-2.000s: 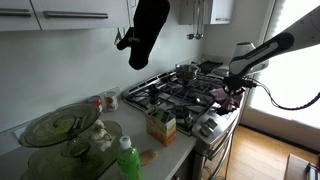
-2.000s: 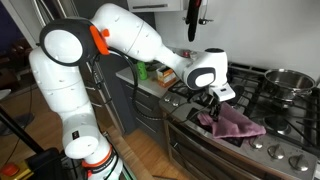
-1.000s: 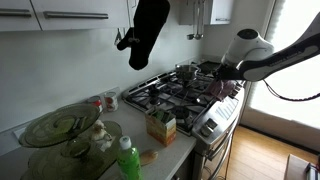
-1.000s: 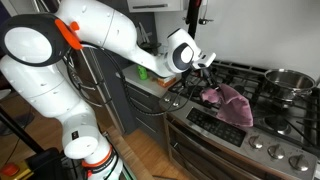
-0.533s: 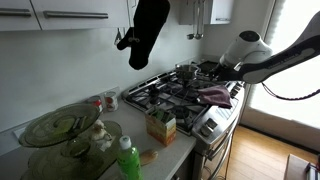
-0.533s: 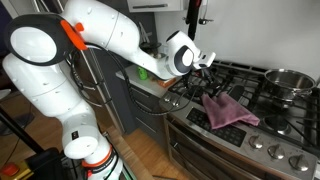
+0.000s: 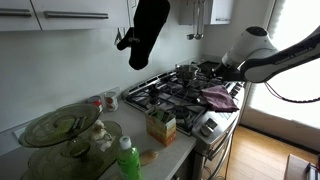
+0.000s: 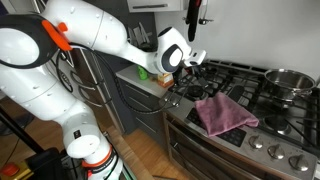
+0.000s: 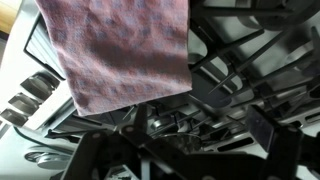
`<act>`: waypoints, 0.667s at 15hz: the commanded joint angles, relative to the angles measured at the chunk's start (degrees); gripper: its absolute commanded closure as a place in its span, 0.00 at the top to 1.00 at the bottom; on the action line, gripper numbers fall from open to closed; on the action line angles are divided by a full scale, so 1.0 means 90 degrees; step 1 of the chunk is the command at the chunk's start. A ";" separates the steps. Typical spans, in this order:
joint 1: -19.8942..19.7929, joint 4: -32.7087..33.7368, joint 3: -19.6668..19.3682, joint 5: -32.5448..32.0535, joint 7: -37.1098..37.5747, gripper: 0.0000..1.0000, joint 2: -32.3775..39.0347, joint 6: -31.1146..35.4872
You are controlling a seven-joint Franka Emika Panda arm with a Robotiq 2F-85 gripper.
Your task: Use the pink towel to wipe the buttons on the stove
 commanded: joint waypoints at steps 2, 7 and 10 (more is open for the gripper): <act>-0.0137 -0.0859 0.0445 0.1075 -0.1095 1.00 -0.1359 -0.1023; -0.0449 -0.1009 0.0798 0.1555 -0.1207 1.00 -0.2210 -0.2155; -0.0817 -0.1046 0.1076 0.1429 -0.0835 1.00 -0.2560 -0.2633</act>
